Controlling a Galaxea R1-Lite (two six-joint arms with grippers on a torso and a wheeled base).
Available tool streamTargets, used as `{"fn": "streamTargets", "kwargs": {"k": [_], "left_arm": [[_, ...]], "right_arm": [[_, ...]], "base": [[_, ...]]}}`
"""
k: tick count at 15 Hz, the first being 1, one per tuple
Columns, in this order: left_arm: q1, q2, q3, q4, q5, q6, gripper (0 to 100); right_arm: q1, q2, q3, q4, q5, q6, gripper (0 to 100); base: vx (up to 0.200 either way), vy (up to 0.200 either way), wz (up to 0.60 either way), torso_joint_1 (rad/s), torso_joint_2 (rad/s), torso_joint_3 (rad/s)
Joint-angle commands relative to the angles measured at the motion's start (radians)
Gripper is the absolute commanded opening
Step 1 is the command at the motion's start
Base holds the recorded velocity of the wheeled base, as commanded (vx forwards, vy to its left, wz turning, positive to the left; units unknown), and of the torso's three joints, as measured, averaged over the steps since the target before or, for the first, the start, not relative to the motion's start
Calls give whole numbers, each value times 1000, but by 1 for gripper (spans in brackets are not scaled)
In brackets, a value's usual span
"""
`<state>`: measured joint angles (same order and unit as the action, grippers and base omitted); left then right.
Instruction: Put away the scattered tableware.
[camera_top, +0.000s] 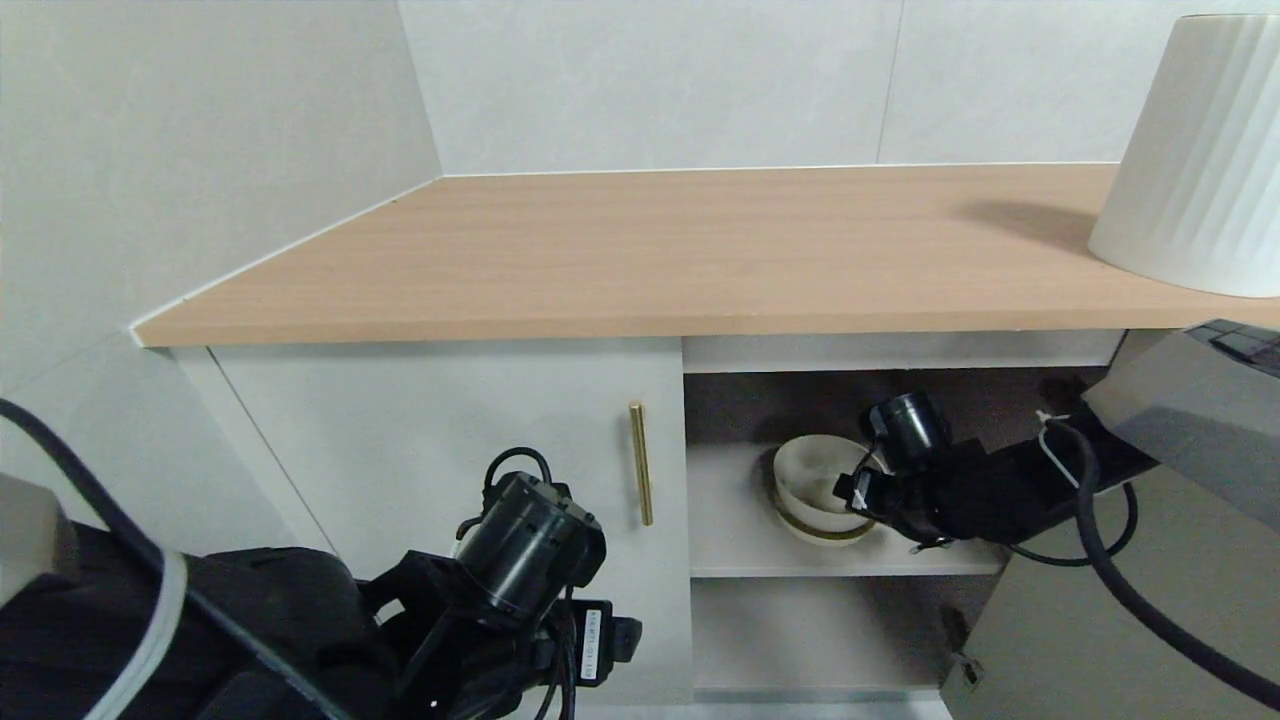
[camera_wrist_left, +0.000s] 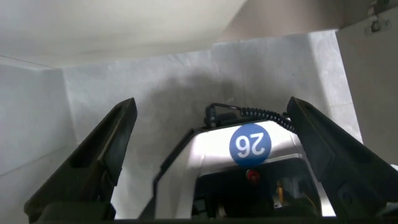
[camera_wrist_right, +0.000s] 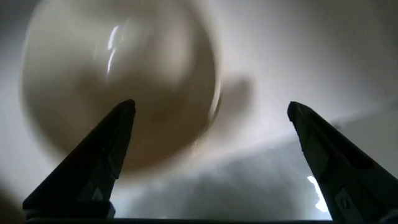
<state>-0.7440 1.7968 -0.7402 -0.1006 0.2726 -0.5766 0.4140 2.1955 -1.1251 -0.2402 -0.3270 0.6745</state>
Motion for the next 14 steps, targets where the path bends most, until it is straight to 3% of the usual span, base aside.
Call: {"fn": "streamTargets", "kwargs": {"k": [1, 5, 7, 8, 10, 13, 14], "left_arm": [[32, -140, -2, 56, 0, 35, 100], [43, -349, -2, 165, 0, 86, 100], [49, -405, 1, 205, 0, 90, 100], [92, -427, 1, 229, 0, 96, 100], [130, -439, 7, 233, 0, 118, 100], [137, -456, 9, 234, 0, 121, 100], [137, -455, 9, 233, 0, 136, 100]], "right_arm": [[89, -192, 126, 21, 86, -95, 100], [173, -484, 323, 33, 183, -346, 100], [175, -571, 303, 125, 189, -351, 100], [172, -637, 278, 248, 224, -343, 100], [169, -689, 286, 314, 250, -342, 100], [173, -798, 284, 427, 256, -339, 100], [170, -813, 284, 461, 266, -322, 100]], "base": [[0, 0, 0, 0, 0, 0], [0, 0, 0, 0, 0, 0], [0, 0, 0, 0, 0, 0], [0, 0, 0, 0, 0, 0], [0, 0, 0, 0, 0, 0], [0, 0, 0, 0, 0, 0], [0, 0, 0, 0, 0, 0]]}}
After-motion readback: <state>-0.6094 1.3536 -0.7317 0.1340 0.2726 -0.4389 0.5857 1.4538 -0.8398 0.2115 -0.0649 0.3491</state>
